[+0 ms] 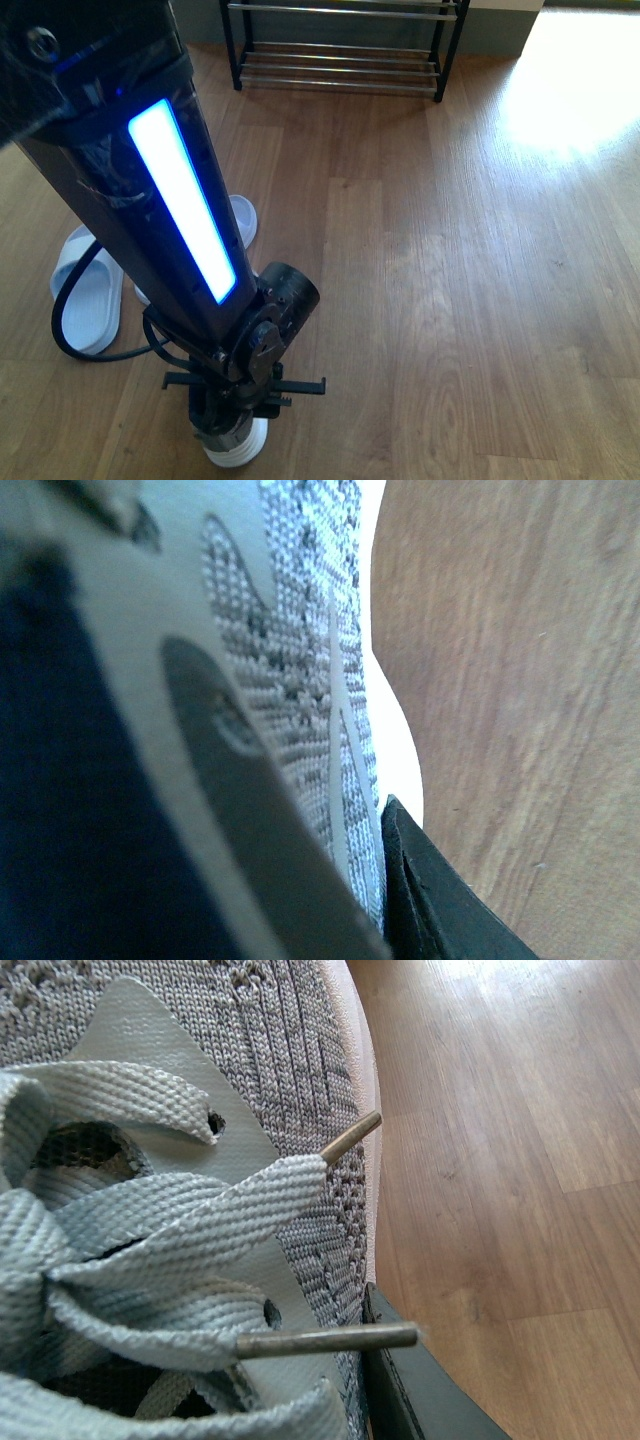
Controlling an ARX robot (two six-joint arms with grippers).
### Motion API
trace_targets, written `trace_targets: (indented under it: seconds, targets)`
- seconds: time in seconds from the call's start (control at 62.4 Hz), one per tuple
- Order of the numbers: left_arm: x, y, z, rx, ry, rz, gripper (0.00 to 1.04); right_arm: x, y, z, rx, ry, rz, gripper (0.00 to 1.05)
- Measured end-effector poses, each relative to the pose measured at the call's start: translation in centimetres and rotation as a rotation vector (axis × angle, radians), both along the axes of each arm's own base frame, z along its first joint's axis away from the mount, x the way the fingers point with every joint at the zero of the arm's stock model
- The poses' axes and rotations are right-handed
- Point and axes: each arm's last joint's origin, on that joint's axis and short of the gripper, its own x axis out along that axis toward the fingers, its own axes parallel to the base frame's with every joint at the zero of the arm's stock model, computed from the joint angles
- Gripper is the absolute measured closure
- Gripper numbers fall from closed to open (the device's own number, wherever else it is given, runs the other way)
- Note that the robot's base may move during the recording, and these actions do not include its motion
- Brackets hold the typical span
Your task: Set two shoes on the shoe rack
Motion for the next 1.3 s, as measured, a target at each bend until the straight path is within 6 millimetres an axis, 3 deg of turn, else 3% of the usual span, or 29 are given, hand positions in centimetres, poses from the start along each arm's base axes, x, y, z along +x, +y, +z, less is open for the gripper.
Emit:
trace_targets:
  seconds: [0.241,0.321,0.449,0.593,0.69,0.786,1.074,1.299]
  targets:
    - [1.5,-0.6,2.9,-0.049,-0.098,-0.035,1.0,0.0,0.0,0.0,0.0,0.0,0.0,1.01]
    - [2.0,-0.8,5.0,-0.078,-0.16,-0.049,1.0,0.0,0.0,0.0,0.0,0.0,0.0,1.01]
    - [2.6,-0.6,10.1,-0.132,-0.308,-0.07,1.01,0.0,0.0,0.0,0.0,0.0,0.0,1.01]
    - [2.1,0.1,15.1,-0.156,-0.45,-0.085,1.01,0.0,0.0,0.0,0.0,0.0,0.0,1.01]
    - [0.0,1.4,19.8,-0.174,-0.567,-0.082,1.01,0.0,0.0,0.0,0.0,0.0,0.0,1.01]
    - [-2.6,2.8,23.0,-0.192,-0.642,-0.078,1.01,0.0,0.0,0.0,0.0,0.0,0.0,1.01]
    - [-8.2,5.0,26.7,-0.181,-0.729,-0.072,1.01,0.0,0.0,0.0,0.0,0.0,0.0,1.01]
    - [-11.3,6.0,29.1,-0.158,-0.816,-0.066,1.01,0.0,0.0,0.0,0.0,0.0,0.0,1.01]
